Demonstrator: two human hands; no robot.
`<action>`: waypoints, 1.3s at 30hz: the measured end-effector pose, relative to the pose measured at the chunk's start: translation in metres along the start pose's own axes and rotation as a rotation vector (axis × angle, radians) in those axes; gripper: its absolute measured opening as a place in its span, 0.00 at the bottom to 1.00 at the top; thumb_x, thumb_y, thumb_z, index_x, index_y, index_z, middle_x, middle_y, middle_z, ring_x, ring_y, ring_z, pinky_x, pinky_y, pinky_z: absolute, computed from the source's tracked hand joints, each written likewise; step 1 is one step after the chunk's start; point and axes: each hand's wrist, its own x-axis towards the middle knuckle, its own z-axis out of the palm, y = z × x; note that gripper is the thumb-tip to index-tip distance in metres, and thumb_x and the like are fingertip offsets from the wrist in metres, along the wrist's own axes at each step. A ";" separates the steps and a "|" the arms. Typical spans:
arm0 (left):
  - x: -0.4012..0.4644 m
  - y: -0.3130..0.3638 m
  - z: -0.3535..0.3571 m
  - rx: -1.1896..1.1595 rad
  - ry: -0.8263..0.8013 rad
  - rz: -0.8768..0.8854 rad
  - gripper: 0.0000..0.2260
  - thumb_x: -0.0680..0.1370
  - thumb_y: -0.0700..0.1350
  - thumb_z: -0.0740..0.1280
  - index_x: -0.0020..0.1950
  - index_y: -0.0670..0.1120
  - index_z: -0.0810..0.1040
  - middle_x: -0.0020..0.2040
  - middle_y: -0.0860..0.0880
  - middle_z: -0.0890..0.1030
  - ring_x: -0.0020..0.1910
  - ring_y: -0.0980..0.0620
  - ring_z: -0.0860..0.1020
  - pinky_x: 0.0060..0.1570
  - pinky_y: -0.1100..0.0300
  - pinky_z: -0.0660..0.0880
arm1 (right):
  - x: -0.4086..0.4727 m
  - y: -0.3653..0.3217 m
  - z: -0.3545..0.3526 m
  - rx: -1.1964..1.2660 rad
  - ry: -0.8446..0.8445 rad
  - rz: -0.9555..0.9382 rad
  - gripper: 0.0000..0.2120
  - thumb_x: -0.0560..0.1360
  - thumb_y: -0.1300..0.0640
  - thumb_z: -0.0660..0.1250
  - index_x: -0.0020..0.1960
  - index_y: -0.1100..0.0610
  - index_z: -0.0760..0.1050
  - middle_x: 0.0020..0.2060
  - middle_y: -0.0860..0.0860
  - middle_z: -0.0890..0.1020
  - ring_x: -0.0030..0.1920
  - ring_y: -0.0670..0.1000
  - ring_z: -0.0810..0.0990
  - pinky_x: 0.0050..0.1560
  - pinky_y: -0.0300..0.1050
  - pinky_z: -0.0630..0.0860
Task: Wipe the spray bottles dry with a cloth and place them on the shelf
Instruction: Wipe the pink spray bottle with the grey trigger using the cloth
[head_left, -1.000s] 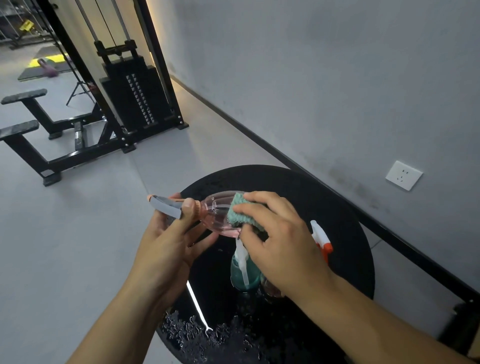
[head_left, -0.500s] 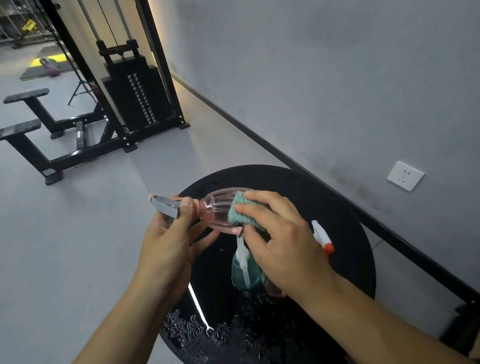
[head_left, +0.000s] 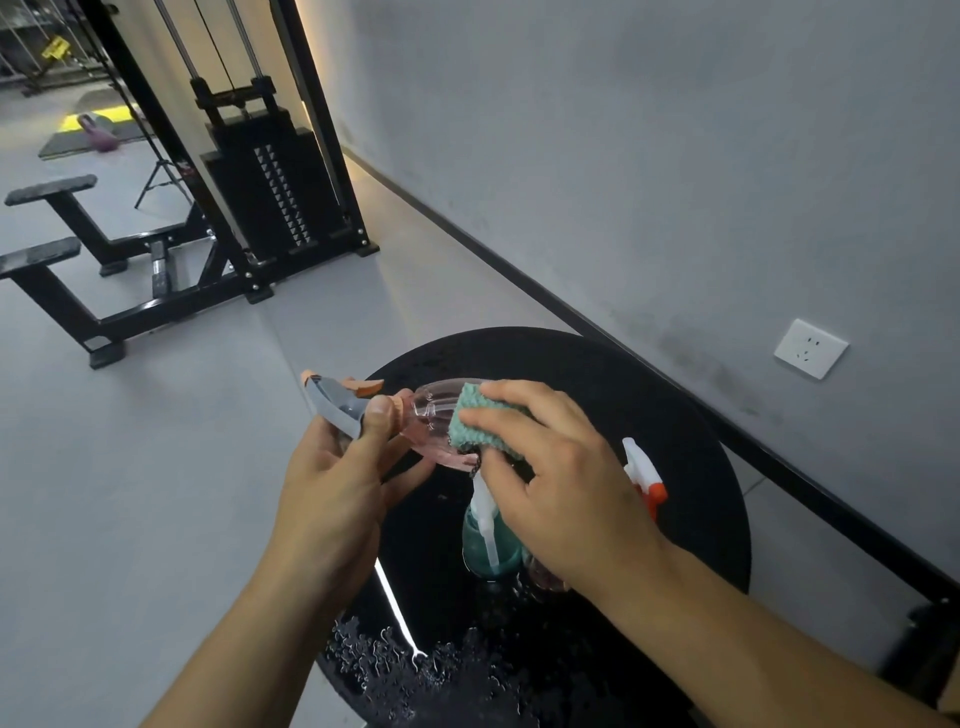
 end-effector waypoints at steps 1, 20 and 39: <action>0.001 0.001 -0.001 -0.006 0.011 0.004 0.08 0.86 0.45 0.64 0.62 0.43 0.77 0.59 0.44 0.88 0.58 0.42 0.87 0.52 0.46 0.85 | 0.001 0.002 -0.001 0.008 0.023 0.028 0.16 0.79 0.62 0.68 0.65 0.53 0.81 0.65 0.45 0.76 0.67 0.44 0.73 0.65 0.35 0.74; 0.000 0.000 0.003 0.039 0.008 0.006 0.07 0.86 0.45 0.65 0.61 0.45 0.79 0.60 0.46 0.88 0.60 0.43 0.87 0.54 0.44 0.84 | 0.007 0.001 -0.006 0.097 -0.010 0.057 0.16 0.79 0.61 0.69 0.65 0.51 0.82 0.65 0.42 0.77 0.67 0.43 0.73 0.64 0.43 0.79; 0.001 -0.001 0.002 0.063 0.018 0.067 0.07 0.86 0.43 0.64 0.58 0.41 0.79 0.60 0.45 0.88 0.61 0.43 0.86 0.55 0.42 0.84 | 0.012 0.007 -0.015 0.129 0.039 0.131 0.14 0.78 0.60 0.67 0.62 0.50 0.81 0.60 0.40 0.76 0.62 0.42 0.76 0.59 0.36 0.79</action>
